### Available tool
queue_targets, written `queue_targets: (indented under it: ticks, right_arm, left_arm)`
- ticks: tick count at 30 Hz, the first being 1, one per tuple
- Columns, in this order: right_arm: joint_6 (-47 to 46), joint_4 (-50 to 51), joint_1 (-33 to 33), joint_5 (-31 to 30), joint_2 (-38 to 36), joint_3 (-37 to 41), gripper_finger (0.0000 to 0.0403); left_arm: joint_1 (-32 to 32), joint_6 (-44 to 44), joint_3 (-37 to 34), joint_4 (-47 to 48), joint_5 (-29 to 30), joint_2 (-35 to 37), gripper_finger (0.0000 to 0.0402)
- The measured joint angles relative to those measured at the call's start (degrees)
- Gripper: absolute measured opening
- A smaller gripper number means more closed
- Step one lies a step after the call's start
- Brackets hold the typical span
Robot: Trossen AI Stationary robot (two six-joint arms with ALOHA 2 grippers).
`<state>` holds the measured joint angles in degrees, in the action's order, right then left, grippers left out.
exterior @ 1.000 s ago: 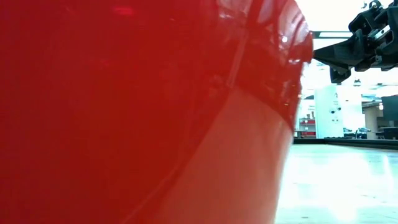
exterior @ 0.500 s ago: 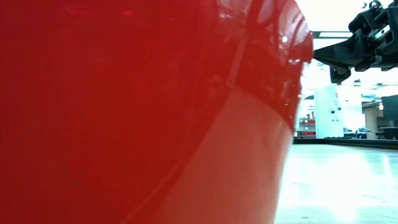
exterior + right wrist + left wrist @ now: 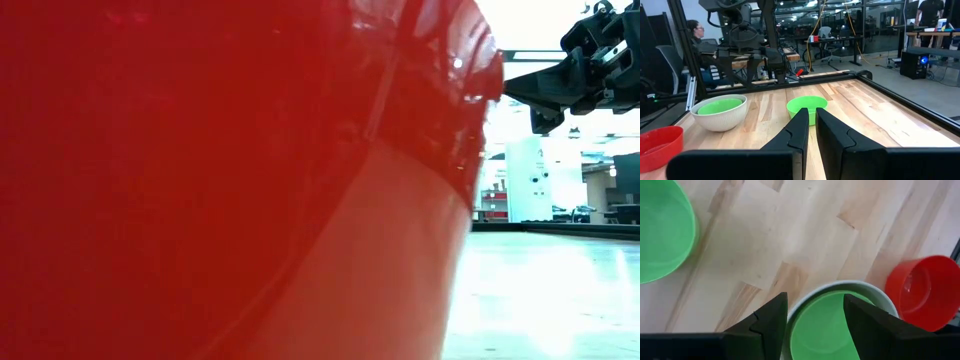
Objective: Nest bowls inside each other
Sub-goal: Stack the green bowl on the green bowl
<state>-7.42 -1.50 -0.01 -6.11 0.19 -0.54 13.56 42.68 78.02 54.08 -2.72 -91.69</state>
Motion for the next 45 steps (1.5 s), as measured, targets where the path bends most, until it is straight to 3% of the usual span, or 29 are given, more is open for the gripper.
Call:
queue_targets:
  ticks: [18, 45]
  right_arm:
    - [0.0, 0.0, 0.0, 0.0, 0.0, 0.0, 0.0034]
    - [0.0, 0.0, 0.0, 0.0, 0.0, 0.0, 0.0034]
  left_arm:
    - [-4.3, 3.9, 0.0, 0.0, -0.5, 0.0, 0.0197]
    - [-11.1, -5.5, -0.5, 0.0, -0.3, 0.0, 0.0197]
